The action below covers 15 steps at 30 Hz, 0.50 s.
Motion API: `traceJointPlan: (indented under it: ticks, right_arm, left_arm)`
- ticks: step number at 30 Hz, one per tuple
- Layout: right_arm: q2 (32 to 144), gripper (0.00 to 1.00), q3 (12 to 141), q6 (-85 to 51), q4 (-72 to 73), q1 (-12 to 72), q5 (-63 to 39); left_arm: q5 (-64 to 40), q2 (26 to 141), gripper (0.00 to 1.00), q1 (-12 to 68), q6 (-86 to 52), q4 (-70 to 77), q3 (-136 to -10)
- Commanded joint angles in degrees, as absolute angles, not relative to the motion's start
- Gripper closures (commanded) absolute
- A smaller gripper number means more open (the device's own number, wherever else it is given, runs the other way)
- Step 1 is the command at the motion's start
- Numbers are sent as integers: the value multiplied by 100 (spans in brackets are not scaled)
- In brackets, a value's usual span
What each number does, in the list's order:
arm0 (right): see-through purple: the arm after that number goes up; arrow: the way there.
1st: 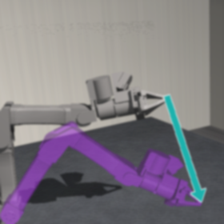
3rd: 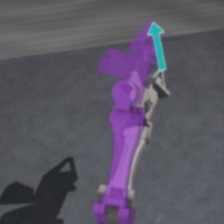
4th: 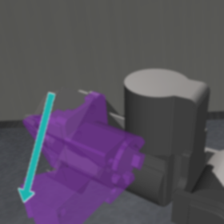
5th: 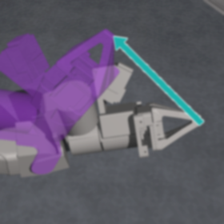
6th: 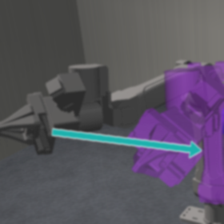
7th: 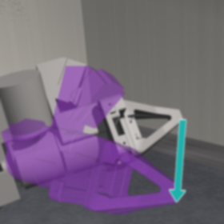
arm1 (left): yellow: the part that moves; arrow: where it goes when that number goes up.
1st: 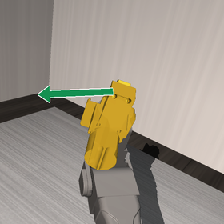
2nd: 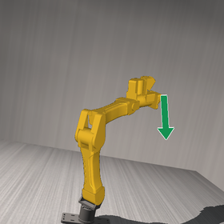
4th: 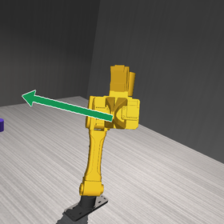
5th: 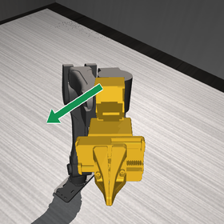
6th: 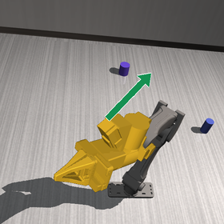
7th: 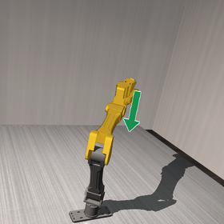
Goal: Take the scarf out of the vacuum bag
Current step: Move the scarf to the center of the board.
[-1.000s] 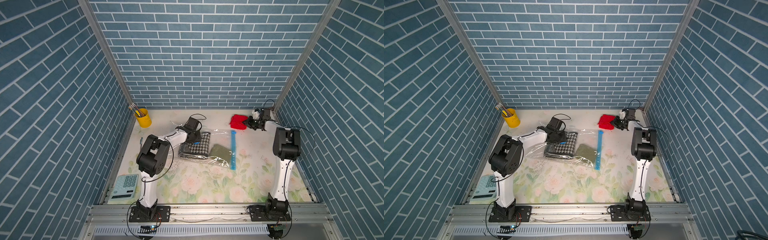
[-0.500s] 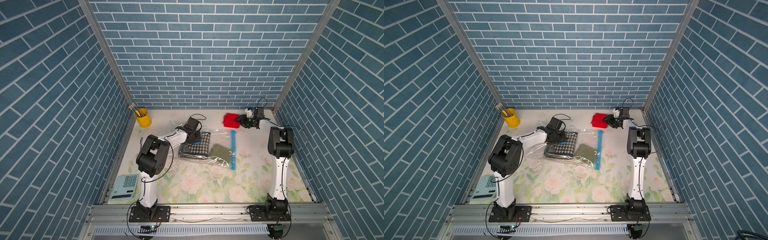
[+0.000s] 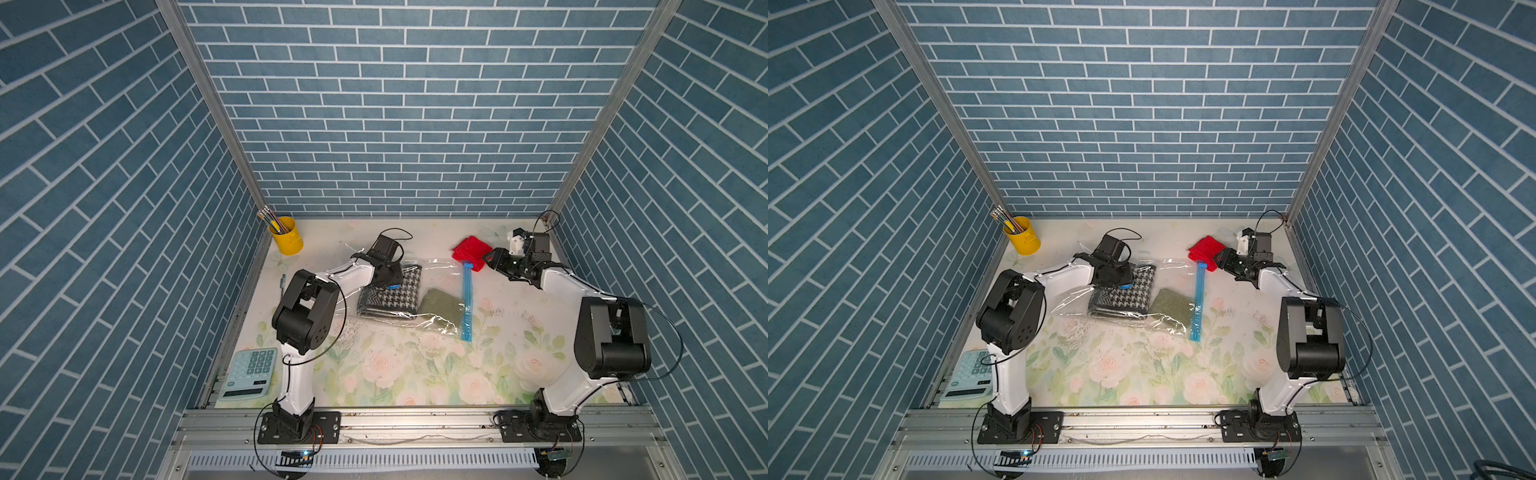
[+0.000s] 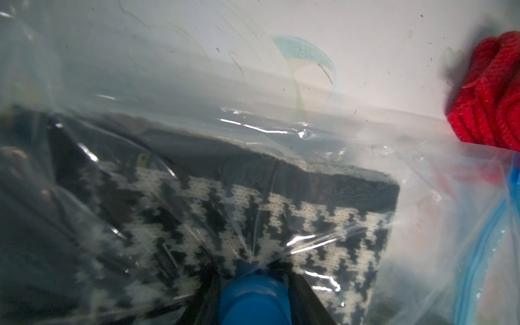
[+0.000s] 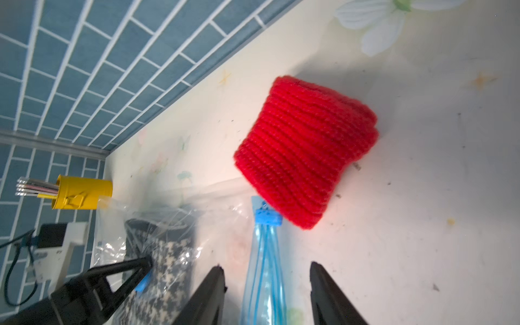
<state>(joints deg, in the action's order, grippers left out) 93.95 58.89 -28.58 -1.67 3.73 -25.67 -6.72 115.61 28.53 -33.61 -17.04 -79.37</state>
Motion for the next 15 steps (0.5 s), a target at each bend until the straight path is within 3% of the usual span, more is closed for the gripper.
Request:
traceJointPlan:
  ticks: [1, 8, 15]
  right_arm:
    - [9300, 48, 5592, -2728, -142, 363, -2417]
    - [9644, 48, 5733, -2728, -142, 369, -2417]
    - [10711, 48, 6455, -2728, -142, 371, -2417]
  left_arm:
    - [-879, 11722, 56, 2960, -3324, -2259, -7831]
    - [-863, 11698, 56, 2955, -3342, -2311, -7918]
    - [-875, 11617, 56, 2958, -3416, -2268, -7823]
